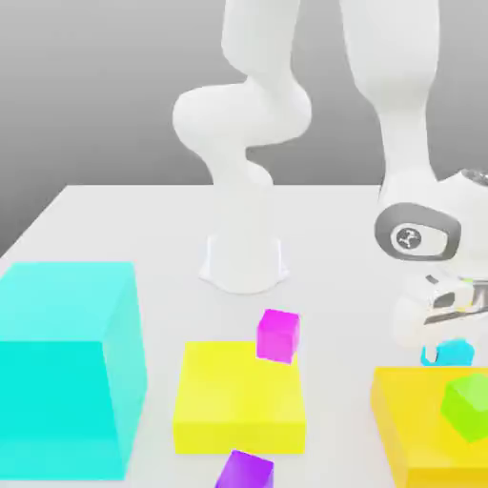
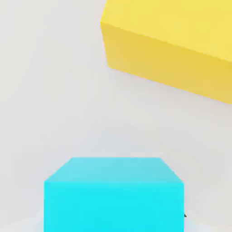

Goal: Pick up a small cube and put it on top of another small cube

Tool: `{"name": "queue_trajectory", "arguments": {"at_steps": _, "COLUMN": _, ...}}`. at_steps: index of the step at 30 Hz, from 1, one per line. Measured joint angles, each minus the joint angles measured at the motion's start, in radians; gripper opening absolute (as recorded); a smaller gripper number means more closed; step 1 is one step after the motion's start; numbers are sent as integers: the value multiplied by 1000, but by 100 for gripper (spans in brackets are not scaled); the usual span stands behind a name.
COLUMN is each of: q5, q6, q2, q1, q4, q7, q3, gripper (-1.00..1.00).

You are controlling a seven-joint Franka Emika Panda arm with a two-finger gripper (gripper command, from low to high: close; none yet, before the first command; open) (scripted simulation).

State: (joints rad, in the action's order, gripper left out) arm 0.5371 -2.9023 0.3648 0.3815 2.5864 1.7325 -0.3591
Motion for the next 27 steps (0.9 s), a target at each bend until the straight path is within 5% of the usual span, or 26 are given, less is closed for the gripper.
{"name": "queue_trajectory", "arguments": {"at_steps": 8, "q5": -272, "q6": 122, "q2": -186, "q1": -134, "q4": 48, "q7": -194, "q3": -187, "gripper": -100}}
{"name": "queue_trajectory", "arguments": {"at_steps": 21, "q5": -460, "q6": 496, "q2": -252, "q1": -225, "q4": -284, "q7": 326, "q3": -60, "gripper": -100}}
{"name": "queue_trajectory", "arguments": {"at_steps": 26, "q5": -408, "q6": 423, "q2": -152, "q1": -218, "q4": -304, "q7": 444, "q3": -21, "gripper": -100}}
{"name": "queue_trajectory", "arguments": {"at_steps": 27, "q5": -396, "q6": 402, "q2": -133, "q1": -213, "q4": -301, "q7": 453, "q3": -15, "gripper": 100}}
